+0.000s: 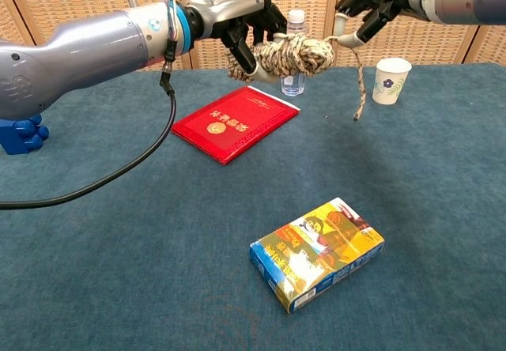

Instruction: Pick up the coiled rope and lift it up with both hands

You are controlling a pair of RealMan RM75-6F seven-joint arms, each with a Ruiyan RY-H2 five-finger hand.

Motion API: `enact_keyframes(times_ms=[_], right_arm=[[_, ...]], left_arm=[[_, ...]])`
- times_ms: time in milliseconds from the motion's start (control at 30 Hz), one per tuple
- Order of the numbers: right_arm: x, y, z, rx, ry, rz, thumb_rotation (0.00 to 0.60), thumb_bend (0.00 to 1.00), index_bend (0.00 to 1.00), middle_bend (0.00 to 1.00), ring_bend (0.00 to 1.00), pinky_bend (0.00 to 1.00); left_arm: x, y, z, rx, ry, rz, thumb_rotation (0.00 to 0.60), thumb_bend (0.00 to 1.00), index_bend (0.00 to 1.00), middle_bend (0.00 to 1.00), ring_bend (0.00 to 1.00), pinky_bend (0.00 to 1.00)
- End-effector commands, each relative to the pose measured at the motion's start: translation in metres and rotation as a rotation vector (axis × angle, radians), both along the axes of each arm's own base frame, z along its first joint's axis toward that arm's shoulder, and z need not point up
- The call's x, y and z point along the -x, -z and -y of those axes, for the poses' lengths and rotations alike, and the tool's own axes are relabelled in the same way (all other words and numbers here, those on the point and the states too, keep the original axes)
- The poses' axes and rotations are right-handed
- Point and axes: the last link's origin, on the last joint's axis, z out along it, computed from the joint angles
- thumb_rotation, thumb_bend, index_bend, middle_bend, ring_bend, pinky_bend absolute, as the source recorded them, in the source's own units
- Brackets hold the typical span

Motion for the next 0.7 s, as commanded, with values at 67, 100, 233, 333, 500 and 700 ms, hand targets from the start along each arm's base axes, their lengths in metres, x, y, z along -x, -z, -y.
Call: enact_keyframes(times_ms=[67,100,233,333,500,700], right_arm=[[0.011,0.004,-0.007,-0.033,0.033,0.027,0.600,0.46,0.70,0.00,0.00,0.00],[0.012,0.004,-0.008,-0.034,0.033,0.028,0.600,0.46,0.70,0.00,0.00,0.00],[0.015,0.005,-0.016,-0.045,0.035,0.056,0.600,0.46,0.70,0.00,0.00,0.00],[0.016,0.005,-0.021,-0.056,0.033,0.064,0.600,0.46,0.70,0.00,0.00,0.00],[0.021,0.006,-0.031,-0.074,0.036,0.075,0.600,0.46,0.70,0.00,0.00,0.00],[0.026,0.006,-0.039,-0.091,0.039,0.082,0.600,0.46,0.70,0.00,0.00,0.00]], left_arm=[[-0.009,-0.002,-0.003,-0.035,-0.031,0.016,0.600,0.50,0.83,0.66,0.54,0.68],[-0.010,-0.002,-0.003,-0.039,-0.035,0.016,0.600,0.50,0.83,0.66,0.54,0.68],[-0.017,-0.002,-0.004,-0.083,-0.073,0.027,0.600,0.50,0.83,0.66,0.54,0.68],[-0.021,-0.001,-0.002,-0.098,-0.100,0.044,0.600,0.50,0.83,0.66,0.54,0.68],[-0.026,-0.003,0.000,-0.138,-0.144,0.082,0.600,0.50,0.83,0.66,0.54,0.68],[-0.032,-0.004,0.002,-0.182,-0.200,0.124,0.600,0.50,0.83,0.66,0.54,0.68]])
